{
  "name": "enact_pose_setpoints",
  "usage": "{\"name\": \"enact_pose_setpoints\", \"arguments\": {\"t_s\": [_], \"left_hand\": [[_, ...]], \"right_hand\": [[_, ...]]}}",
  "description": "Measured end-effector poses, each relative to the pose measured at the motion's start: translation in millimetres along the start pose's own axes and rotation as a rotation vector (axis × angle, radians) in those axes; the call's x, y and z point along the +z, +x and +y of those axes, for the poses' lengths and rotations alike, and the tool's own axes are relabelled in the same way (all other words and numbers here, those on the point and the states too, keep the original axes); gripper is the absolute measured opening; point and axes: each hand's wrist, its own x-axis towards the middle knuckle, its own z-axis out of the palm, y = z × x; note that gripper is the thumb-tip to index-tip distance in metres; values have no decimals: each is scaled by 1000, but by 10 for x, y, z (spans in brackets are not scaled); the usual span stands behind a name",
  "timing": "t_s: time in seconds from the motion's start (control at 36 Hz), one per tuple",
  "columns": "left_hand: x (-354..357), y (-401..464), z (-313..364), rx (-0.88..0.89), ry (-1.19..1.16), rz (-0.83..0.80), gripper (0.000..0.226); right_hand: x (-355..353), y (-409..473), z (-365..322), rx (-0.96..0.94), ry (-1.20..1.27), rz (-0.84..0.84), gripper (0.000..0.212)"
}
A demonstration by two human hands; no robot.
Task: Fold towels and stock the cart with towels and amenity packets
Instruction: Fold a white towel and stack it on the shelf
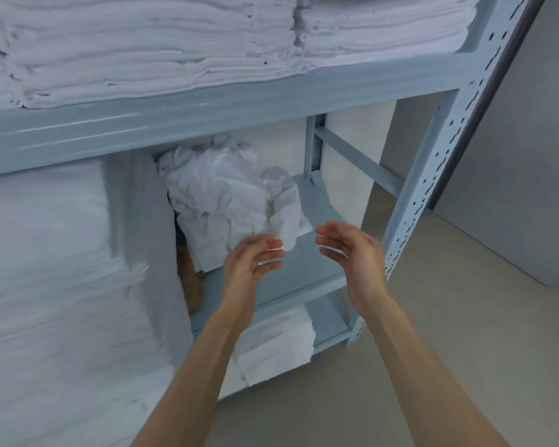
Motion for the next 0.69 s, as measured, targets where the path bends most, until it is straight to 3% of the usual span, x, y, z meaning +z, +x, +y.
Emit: {"name": "enact_pose_setpoints", "arguments": {"t_s": [0.36,0.69], "left_hand": [[177,1003,-390,-18,33,164,21],[293,2041,-851,-148,-55,312,18]], "right_hand": [[-21,1199,396,99,-41,-43,21],[-24,2301,629,203,-209,-70,20]]}}
